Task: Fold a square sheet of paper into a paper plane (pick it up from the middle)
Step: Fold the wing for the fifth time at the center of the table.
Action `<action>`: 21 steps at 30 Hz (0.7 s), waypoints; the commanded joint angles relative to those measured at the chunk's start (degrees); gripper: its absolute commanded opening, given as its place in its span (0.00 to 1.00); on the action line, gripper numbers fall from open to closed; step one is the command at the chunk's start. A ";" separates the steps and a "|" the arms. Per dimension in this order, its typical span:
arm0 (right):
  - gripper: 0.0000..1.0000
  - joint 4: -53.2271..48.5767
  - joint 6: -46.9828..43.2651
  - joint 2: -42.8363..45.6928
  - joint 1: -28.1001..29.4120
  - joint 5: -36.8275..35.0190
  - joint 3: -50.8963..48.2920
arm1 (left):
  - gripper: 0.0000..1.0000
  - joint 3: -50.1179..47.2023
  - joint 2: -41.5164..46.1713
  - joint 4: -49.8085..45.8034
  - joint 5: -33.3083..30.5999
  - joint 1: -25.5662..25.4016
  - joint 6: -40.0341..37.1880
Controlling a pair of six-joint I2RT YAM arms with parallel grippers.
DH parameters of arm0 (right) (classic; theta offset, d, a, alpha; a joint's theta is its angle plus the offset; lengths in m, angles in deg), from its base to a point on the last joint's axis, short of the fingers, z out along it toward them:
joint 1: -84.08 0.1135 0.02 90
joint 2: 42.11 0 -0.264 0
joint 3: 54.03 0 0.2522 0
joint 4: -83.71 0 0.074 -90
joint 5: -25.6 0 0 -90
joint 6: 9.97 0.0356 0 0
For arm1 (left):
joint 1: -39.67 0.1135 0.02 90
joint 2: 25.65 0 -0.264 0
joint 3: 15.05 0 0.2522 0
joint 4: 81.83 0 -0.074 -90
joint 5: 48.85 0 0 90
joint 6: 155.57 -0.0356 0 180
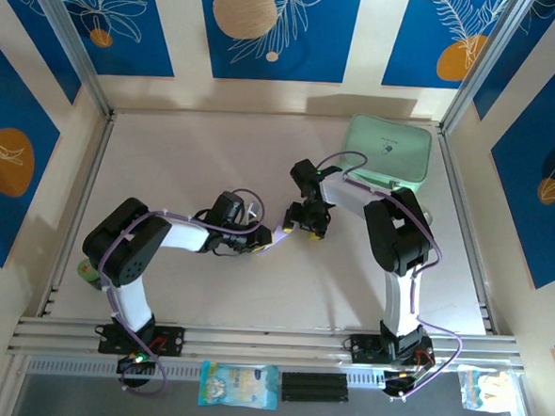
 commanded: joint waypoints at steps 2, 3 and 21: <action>0.67 10.75 0.56 -7.87 2.44 4.11 -2.50 | 0.20 -2.01 -4.25 -2.95 -0.89 -0.22 -0.10; 0.67 11.43 0.43 -7.52 2.57 4.66 -2.69 | 0.20 -2.09 -4.33 -2.92 -0.81 -0.30 -0.01; 0.63 19.10 0.36 12.52 2.76 2.91 -12.13 | 0.13 -4.65 -4.68 4.19 0.56 0.97 5.73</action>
